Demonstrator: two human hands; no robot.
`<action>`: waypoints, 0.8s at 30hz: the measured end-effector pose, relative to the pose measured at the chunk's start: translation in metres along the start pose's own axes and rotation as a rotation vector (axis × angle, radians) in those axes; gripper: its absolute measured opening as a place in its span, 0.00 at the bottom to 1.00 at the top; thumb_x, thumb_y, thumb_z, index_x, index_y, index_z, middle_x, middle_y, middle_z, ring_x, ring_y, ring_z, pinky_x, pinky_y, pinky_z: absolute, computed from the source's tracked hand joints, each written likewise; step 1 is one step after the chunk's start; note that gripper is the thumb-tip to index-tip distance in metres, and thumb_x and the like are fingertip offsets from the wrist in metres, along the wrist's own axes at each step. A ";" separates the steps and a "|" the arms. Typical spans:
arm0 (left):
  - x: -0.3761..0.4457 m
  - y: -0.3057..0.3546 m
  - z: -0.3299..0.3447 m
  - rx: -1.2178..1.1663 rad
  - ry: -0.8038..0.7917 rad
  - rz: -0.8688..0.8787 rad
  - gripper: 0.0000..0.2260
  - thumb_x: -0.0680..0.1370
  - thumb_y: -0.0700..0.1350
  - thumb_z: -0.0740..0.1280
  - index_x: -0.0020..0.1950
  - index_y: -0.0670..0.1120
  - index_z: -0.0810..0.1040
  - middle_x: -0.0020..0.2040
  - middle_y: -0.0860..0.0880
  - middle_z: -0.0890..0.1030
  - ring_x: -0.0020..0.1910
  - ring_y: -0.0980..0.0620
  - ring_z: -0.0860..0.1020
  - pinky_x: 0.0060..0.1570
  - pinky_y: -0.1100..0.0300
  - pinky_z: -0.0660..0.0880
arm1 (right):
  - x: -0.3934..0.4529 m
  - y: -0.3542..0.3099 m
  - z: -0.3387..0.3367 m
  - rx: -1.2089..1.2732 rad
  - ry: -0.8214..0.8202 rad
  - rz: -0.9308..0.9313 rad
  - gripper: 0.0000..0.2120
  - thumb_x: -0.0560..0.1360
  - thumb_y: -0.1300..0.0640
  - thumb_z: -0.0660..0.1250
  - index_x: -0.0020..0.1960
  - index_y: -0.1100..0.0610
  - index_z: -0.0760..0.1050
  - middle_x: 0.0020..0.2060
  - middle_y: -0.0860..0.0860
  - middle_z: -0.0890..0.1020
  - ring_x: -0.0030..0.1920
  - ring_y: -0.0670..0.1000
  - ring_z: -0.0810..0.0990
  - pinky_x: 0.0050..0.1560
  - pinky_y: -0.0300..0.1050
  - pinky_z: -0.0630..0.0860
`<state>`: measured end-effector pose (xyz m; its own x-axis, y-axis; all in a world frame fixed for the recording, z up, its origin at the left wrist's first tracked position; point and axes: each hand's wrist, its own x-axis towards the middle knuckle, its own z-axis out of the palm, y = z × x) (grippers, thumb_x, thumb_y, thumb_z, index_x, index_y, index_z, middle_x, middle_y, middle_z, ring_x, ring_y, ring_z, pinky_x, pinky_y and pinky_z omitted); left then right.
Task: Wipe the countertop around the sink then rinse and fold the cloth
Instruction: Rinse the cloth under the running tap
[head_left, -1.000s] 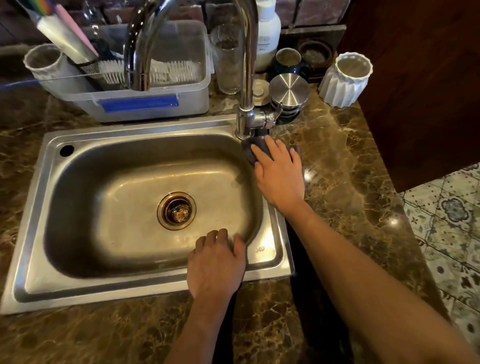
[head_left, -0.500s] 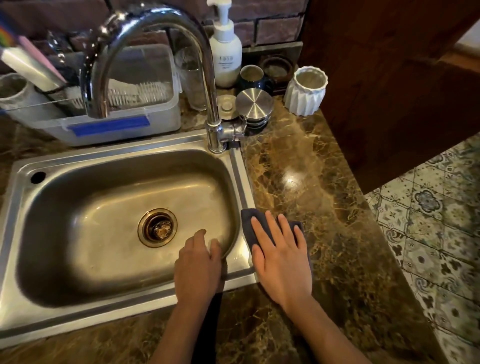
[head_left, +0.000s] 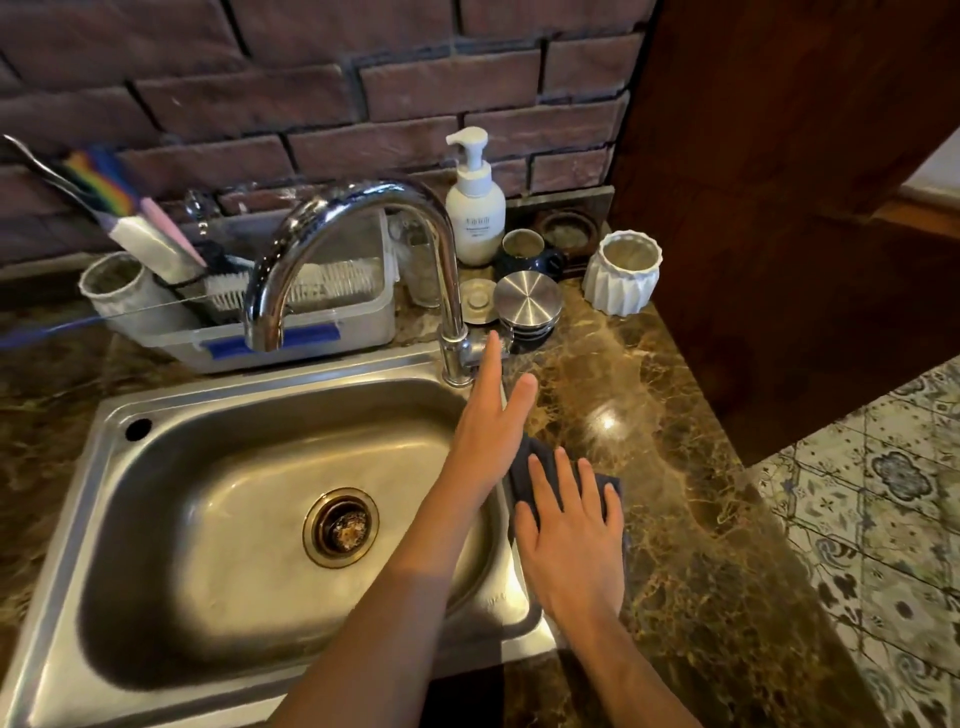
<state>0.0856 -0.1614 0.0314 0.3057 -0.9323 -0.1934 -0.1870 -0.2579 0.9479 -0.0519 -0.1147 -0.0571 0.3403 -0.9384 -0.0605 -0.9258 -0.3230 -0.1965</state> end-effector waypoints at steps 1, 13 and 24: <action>0.003 0.000 0.001 0.002 -0.020 -0.003 0.30 0.84 0.58 0.56 0.82 0.60 0.45 0.83 0.58 0.49 0.80 0.57 0.50 0.77 0.51 0.52 | 0.000 0.000 0.000 -0.001 0.003 0.001 0.27 0.81 0.42 0.49 0.79 0.47 0.61 0.78 0.51 0.67 0.78 0.56 0.63 0.76 0.59 0.56; 0.016 0.002 0.019 -0.024 -0.085 -0.018 0.31 0.81 0.62 0.56 0.82 0.59 0.47 0.83 0.57 0.52 0.81 0.55 0.53 0.79 0.48 0.54 | 0.000 -0.002 -0.002 -0.017 0.008 0.006 0.28 0.80 0.41 0.51 0.77 0.47 0.66 0.77 0.52 0.68 0.77 0.56 0.65 0.74 0.57 0.53; -0.045 -0.031 -0.017 -0.242 -0.046 -0.181 0.26 0.84 0.48 0.62 0.81 0.52 0.58 0.79 0.50 0.64 0.77 0.53 0.64 0.75 0.54 0.65 | 0.007 -0.001 -0.006 0.245 0.063 0.047 0.24 0.83 0.46 0.46 0.69 0.48 0.76 0.72 0.44 0.74 0.76 0.50 0.66 0.77 0.50 0.51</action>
<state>0.0936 -0.1071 0.0154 0.2701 -0.8885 -0.3710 0.0966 -0.3584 0.9286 -0.0493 -0.1219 -0.0514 0.2797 -0.9600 -0.0153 -0.8702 -0.2467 -0.4264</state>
